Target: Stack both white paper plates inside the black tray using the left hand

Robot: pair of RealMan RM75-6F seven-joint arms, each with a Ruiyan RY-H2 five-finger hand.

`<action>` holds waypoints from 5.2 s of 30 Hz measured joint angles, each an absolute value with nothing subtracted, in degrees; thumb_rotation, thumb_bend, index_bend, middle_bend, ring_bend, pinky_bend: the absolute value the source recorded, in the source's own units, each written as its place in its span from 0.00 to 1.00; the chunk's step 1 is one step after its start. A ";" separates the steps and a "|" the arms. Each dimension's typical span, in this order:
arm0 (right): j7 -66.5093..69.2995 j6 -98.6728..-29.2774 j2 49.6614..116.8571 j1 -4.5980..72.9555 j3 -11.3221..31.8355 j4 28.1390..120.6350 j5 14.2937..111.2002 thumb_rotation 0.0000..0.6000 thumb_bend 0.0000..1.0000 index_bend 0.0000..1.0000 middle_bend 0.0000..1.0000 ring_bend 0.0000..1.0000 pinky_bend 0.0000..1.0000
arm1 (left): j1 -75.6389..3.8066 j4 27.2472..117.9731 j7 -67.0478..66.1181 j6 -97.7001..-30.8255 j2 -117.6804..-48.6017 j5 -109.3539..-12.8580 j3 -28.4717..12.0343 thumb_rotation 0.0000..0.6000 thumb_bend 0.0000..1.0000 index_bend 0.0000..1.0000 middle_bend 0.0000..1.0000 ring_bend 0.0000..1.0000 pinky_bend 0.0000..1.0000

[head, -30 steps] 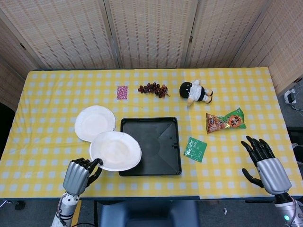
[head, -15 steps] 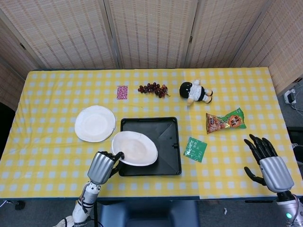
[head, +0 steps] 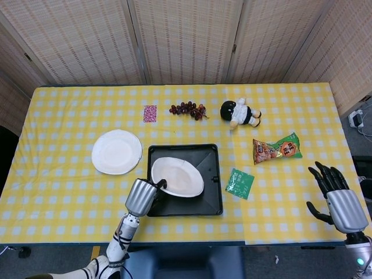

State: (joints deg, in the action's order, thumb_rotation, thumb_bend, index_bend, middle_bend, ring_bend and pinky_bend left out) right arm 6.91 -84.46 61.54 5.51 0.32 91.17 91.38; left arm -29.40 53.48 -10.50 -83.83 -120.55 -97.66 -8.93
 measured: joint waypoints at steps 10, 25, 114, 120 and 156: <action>7.12 -84.23 61.18 5.13 0.57 90.88 90.14 1.00 0.37 0.00 0.00 0.00 0.00 | -31.49 49.03 -9.35 -82.62 -124.71 -95.53 -8.69 1.00 0.60 0.55 1.00 1.00 1.00; 7.40 -85.55 60.88 4.47 0.46 91.13 91.15 1.00 0.37 0.00 0.00 0.00 0.00 | -30.01 59.01 -17.82 -78.94 -120.43 -92.74 -6.19 1.00 0.23 0.23 1.00 1.00 1.00; 3.70 -81.78 61.80 5.35 0.08 92.17 89.62 1.00 0.37 0.00 0.00 0.00 0.00 | -31.17 21.05 5.11 -83.27 -119.98 -84.41 -7.38 1.00 0.47 0.69 1.00 1.00 1.00; 3.69 -81.80 61.83 5.39 -0.30 92.26 90.48 1.00 0.37 0.00 0.00 0.00 0.00 | -29.54 27.81 4.03 -88.98 -116.99 -86.12 -6.36 1.00 0.47 0.69 1.00 1.00 1.00; 12.42 -86.99 58.39 4.59 -3.27 92.38 98.76 1.00 0.37 0.00 0.00 0.00 0.00 | -29.09 65.41 -30.55 -83.93 -113.43 -98.57 -0.55 1.00 0.48 0.69 1.00 1.00 1.00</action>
State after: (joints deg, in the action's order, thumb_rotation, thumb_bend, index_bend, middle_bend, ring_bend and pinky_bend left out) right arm 12.42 -86.99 58.39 4.59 -3.27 92.38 98.76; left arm -29.09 65.41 -30.55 -83.93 -113.43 -98.57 -0.55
